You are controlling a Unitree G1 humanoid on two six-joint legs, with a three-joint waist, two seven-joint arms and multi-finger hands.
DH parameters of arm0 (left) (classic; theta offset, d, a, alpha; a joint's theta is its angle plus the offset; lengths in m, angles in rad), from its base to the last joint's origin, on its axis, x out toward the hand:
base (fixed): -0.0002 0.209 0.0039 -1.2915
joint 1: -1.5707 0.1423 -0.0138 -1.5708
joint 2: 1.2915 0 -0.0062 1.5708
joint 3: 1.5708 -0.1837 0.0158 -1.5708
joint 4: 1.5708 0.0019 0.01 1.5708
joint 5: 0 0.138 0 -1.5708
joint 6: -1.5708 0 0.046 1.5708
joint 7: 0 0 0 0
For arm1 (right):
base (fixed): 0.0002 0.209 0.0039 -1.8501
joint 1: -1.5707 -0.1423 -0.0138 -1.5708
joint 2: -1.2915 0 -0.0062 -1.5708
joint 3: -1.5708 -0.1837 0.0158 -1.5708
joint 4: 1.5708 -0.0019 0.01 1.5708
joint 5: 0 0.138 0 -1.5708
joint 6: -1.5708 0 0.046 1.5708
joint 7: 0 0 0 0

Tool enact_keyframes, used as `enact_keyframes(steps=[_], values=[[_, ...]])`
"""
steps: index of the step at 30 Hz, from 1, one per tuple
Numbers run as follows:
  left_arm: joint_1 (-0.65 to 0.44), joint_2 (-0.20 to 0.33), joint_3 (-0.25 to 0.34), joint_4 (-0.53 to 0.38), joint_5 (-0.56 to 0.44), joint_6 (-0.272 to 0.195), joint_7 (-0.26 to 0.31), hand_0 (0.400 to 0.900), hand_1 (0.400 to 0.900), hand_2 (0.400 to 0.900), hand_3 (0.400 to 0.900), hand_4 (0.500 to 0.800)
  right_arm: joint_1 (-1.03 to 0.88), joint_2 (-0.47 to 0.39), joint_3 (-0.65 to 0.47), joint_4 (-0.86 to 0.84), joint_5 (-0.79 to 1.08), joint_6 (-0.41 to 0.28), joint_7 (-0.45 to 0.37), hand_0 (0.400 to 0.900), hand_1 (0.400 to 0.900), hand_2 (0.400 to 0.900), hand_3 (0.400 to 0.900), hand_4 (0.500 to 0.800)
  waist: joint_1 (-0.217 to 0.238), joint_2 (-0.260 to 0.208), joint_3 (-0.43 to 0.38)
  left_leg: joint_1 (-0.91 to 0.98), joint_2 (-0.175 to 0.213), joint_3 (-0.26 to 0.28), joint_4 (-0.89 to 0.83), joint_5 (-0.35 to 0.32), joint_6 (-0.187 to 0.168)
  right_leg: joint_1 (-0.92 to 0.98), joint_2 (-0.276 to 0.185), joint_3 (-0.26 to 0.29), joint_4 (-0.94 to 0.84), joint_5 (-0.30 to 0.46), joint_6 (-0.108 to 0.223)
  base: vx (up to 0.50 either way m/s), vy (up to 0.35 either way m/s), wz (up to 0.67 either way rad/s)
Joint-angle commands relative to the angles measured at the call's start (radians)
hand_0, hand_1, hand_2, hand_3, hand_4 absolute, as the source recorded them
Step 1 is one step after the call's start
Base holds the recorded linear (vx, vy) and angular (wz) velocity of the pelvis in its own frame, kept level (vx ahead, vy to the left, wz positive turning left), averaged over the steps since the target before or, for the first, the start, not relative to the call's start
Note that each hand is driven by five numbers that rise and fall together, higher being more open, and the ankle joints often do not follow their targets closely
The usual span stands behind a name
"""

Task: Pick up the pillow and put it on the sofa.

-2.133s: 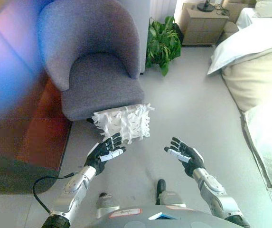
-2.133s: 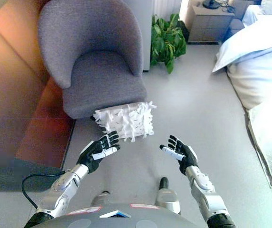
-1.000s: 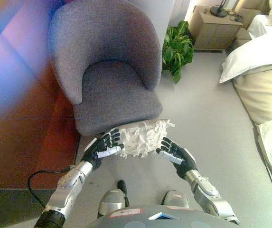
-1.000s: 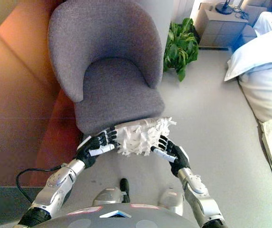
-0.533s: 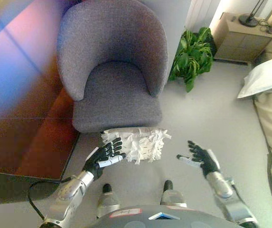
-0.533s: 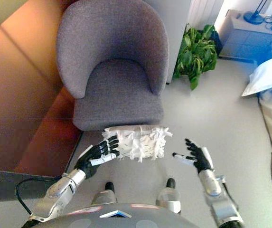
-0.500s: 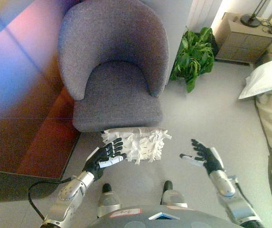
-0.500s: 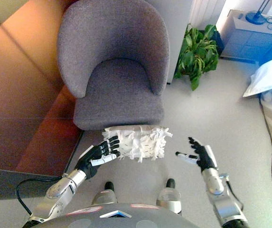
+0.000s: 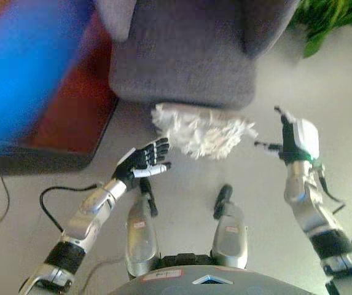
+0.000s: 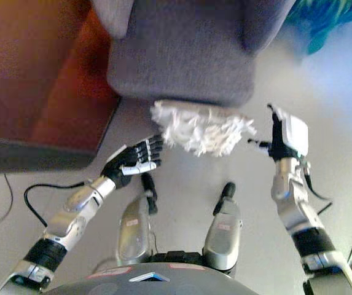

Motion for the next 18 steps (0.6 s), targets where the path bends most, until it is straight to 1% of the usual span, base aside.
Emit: enact_keyframes(steps=[1,4,6,8,11,12,13,18], values=[[0.02,0.013,0.001,-0.112,-0.034,-0.083,-0.002,0.9,0.9,0.9,0.9,0.8,-0.055,-0.086,-0.022,-0.027,-0.035,-0.01,-0.103,0.9,0.9,0.9,0.9,0.8,0.031,-0.011,-0.026,-0.027,0.105,-0.097,0.165,-0.139,-0.039,-0.164,-0.052,0.094,0.006,0.126,0.003,-0.09,0.029,0.07],[-0.006,0.021,-0.008,-0.114,-0.044,-0.084,-0.008,0.9,0.9,0.9,0.9,0.8,-0.12,-0.098,-0.015,-0.002,-0.042,0.0,-0.12,0.9,0.9,0.9,0.9,0.8,0.044,-0.01,-0.002,-0.119,0.102,-0.14,0.251,-0.173,-0.035,-0.242,-0.06,0.126,0.093,0.093,0.0,-0.06,0.038,0.07],[-0.015,0.029,-0.009,-0.119,-0.054,-0.082,-0.026,0.9,0.9,0.9,0.9,0.8,-0.163,-0.107,-0.013,0.015,-0.042,0.008,-0.117,0.9,0.9,0.9,0.9,0.8,0.052,-0.007,0.009,-0.168,0.097,-0.162,0.315,-0.2,-0.029,-0.286,-0.07,0.139,0.155,0.072,-0.003,-0.03,0.048,0.06],[-0.017,0.035,-0.008,-0.132,-0.063,-0.08,-0.04,0.9,0.9,0.9,0.9,0.8,-0.213,-0.119,-0.007,0.034,-0.05,0.008,-0.1,0.9,0.9,0.9,0.9,0.8,0.062,0.0,0.017,-0.223,0.098,-0.176,0.399,-0.236,-0.02,-0.34,-0.075,0.158,0.245,0.039,-0.009,-0.03,0.061,0.04],[-0.021,0.047,-0.008,-0.149,-0.089,-0.076,-0.043,0.9,0.9,0.9,0.9,0.8,-0.274,-0.155,-0.008,0.069,-0.019,0.007,-0.068,0.9,0.9,0.9,0.9,0.8,0.073,0.015,0.027,-0.303,0.099,-0.191,0.538,-0.297,-0.013,-0.42,-0.086,0.187,0.383,-0.014,-0.018,0.03,0.068,0.07],[-0.02,0.047,-0.009,-0.15,-0.1,-0.075,-0.047,0.9,0.9,0.9,0.9,0.8,-0.29,-0.163,-0.005,0.085,-0.005,0.006,-0.054,0.9,0.9,0.9,0.9,0.8,0.078,0.021,0.029,-0.313,0.102,-0.199,0.585,-0.341,-0.019,-0.435,-0.091,0.198,0.436,-0.055,-0.01,0.09,0.065,0.07],[-0.02,0.049,-0.009,-0.151,-0.112,-0.078,-0.054,0.9,0.9,0.9,0.9,0.8,-0.314,-0.174,-0.002,0.104,0.016,0.004,-0.033,0.9,0.9,0.9,0.9,0.8,0.083,0.027,0.034,-0.342,0.1,-0.205,0.628,-0.359,-0.016,-0.469,-0.098,0.207,0.484,-0.073,-0.012,0.09,0.069,0.07],[-0.029,0.056,-0.016,-0.176,-0.158,-0.072,-0.067,0.9,0.9,0.9,0.9,0.8,-0.423,-0.199,0.035,0.193,0.076,0.035,0.013,0.9,0.9,0.9,0.9,0.8,0.105,0.048,0.051,-0.479,0.08,-0.253,0.78,-0.403,-0.011,-0.616,-0.114,0.257,0.638,-0.12,-0.022,-0.02,0.057,0.07]])
